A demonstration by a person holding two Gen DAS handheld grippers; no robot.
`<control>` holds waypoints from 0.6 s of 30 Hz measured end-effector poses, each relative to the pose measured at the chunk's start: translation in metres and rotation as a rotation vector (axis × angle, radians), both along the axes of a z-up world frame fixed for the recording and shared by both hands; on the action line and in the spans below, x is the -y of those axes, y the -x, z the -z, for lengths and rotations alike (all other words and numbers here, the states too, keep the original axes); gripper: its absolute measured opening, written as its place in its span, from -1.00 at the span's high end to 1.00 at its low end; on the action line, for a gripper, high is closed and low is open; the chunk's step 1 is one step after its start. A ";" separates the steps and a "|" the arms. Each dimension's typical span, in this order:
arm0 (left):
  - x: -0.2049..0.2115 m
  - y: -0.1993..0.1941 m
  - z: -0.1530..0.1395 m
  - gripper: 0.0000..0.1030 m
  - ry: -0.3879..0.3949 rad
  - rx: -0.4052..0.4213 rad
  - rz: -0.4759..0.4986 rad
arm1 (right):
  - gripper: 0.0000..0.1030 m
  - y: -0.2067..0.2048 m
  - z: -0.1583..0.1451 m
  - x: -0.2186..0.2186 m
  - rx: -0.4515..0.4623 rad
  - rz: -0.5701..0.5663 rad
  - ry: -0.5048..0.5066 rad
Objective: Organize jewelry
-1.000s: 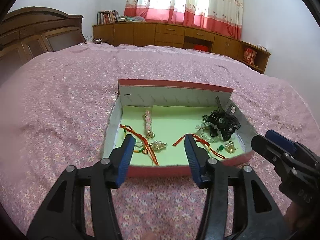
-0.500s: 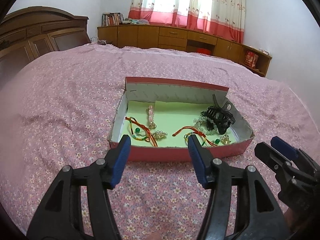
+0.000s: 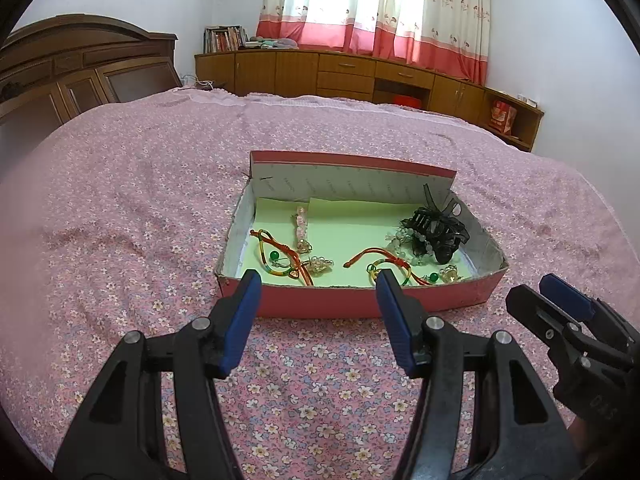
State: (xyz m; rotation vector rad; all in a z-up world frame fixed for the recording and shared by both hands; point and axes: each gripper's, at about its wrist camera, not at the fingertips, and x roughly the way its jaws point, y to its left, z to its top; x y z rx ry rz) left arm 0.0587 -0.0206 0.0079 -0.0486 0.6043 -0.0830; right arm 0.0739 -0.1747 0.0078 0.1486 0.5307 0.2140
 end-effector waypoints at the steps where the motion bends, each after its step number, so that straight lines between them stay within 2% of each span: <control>1: 0.000 0.000 0.000 -0.01 -0.001 0.000 -0.001 | -0.33 0.000 0.000 0.000 -0.001 -0.001 0.000; 18: 0.000 -0.001 0.001 -0.01 -0.002 -0.004 -0.001 | -0.33 -0.002 0.001 -0.001 -0.004 -0.001 -0.003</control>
